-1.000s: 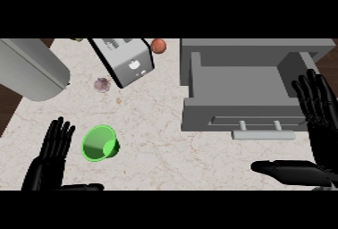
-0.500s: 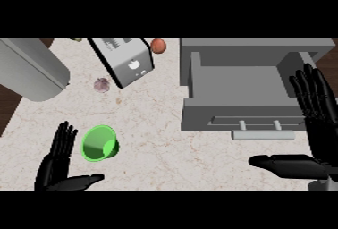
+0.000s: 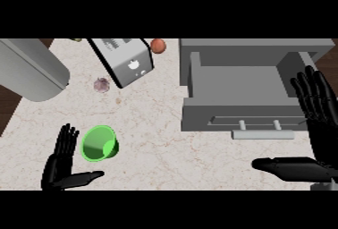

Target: Pick up the cup, place it into the drawer and close the drawer

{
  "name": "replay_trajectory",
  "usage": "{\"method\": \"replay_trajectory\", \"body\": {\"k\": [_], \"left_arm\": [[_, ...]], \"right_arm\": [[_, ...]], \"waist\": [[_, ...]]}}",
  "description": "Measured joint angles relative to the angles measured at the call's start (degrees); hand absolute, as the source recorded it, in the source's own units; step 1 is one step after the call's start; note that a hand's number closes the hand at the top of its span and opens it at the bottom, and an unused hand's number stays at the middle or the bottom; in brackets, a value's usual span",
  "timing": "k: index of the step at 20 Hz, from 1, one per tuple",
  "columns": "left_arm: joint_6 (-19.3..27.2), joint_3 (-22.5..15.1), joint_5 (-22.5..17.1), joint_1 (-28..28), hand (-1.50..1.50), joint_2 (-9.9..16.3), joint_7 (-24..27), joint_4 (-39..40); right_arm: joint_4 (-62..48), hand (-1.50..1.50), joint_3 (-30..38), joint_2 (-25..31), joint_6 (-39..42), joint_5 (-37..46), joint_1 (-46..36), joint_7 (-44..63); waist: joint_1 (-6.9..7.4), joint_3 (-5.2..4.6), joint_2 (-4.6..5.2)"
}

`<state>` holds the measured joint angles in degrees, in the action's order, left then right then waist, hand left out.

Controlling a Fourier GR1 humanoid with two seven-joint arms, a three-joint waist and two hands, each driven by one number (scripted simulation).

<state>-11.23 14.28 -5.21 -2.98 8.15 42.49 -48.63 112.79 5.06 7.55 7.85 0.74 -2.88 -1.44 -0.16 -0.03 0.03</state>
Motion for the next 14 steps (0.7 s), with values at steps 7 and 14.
{"method": "replay_trajectory", "body": {"k": [7, 14], "left_arm": [[-0.82, 1.47, 1.00, -5.90, -1.50, 2.46, 9.63, 14.94], [0.16, 1.83, 2.43, -12.61, -1.50, 3.33, 14.41, 27.49]], "right_arm": [[0.94, -1.50, 0.46, -0.02, 0.74, -0.52, -0.14, 1.20], [-1.71, -1.50, 1.65, 0.56, 1.89, -1.11, -1.55, -0.20]], "waist": [[-0.11, -0.01, 0.03], [-0.21, 0.50, -0.13]]}}
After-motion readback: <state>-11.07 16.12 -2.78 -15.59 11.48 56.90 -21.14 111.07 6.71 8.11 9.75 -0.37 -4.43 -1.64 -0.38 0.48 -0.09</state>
